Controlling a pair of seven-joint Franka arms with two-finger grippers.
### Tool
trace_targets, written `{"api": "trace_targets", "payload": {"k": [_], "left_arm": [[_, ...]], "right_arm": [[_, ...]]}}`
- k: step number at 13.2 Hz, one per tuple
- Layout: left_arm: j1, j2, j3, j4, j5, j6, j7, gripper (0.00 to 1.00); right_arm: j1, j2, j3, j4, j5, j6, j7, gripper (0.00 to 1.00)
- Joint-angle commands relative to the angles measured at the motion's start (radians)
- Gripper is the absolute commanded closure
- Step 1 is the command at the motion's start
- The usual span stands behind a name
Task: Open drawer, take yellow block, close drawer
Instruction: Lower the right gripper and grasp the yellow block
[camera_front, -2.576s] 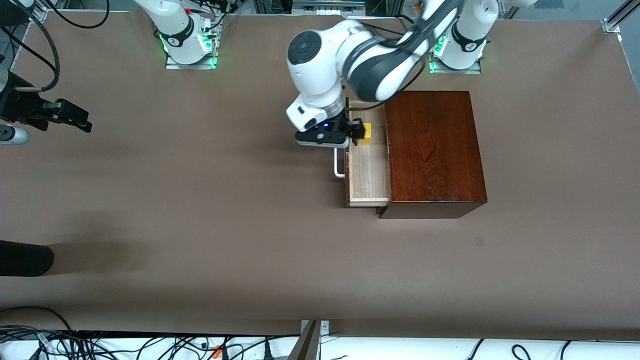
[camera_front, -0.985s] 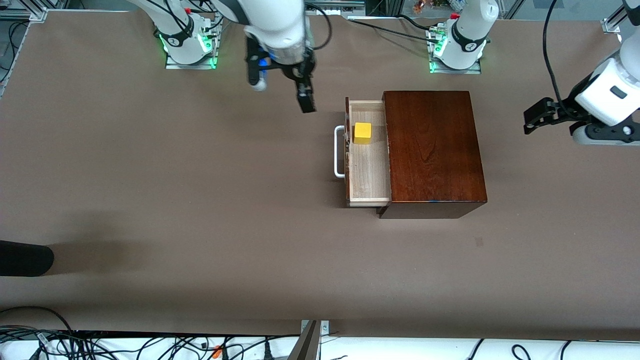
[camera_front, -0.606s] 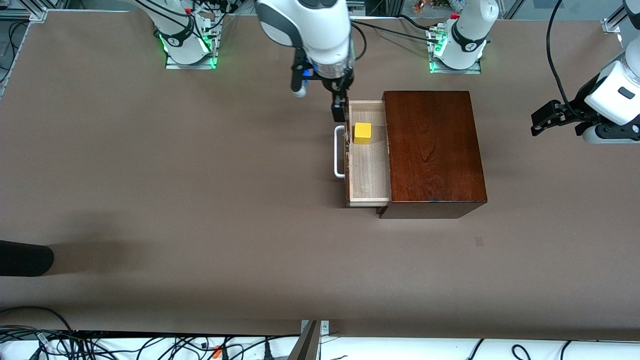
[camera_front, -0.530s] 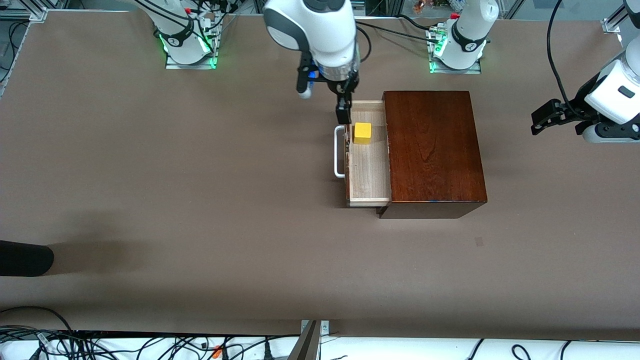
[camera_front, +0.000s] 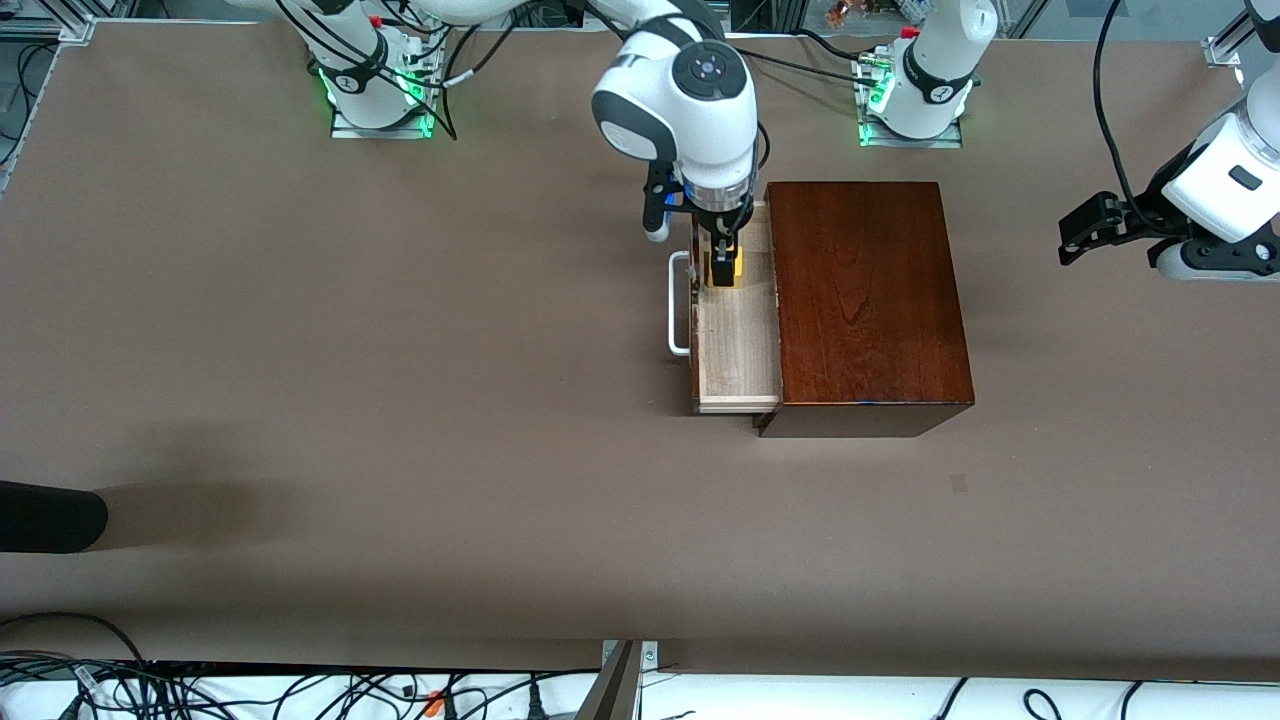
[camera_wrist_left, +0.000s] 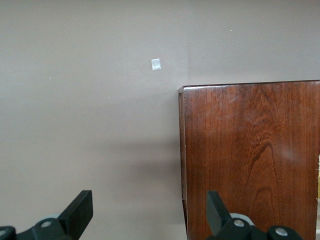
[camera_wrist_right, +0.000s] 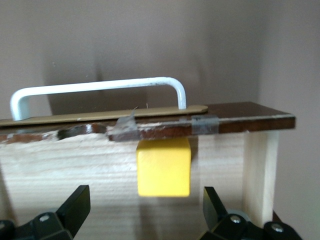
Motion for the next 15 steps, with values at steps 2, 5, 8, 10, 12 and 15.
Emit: {"api": "trace_targets", "payload": {"k": [2, 5, 8, 10, 12, 15], "left_arm": [[0.005, -0.018, 0.004, -0.004, -0.024, -0.017, 0.029, 0.0], [0.005, -0.018, 0.002, -0.004, -0.024, -0.017, 0.029, 0.0], [0.005, -0.018, 0.004, -0.004, -0.024, -0.026, 0.029, 0.0], [0.007, -0.018, 0.005, -0.004, -0.024, -0.029, 0.029, 0.0], [0.007, -0.018, 0.005, -0.004, -0.024, -0.03, 0.029, 0.0], [0.007, -0.018, 0.007, -0.003, -0.024, -0.032, 0.029, 0.0]], "right_arm": [[0.027, 0.053, -0.008, 0.034, -0.062, -0.005, 0.072, 0.0], [0.028, 0.056, -0.008, 0.02, -0.064, -0.005, 0.069, 0.0], [0.028, 0.055, -0.008, 0.011, -0.061, -0.005, 0.052, 0.0], [0.035, 0.056, -0.008, -0.004, -0.064, -0.002, 0.043, 0.0], [0.035, 0.056, -0.008, -0.016, -0.065, 0.007, 0.04, 0.18], [0.032, 0.047, -0.008, -0.012, -0.062, 0.007, 0.029, 0.77]]}}
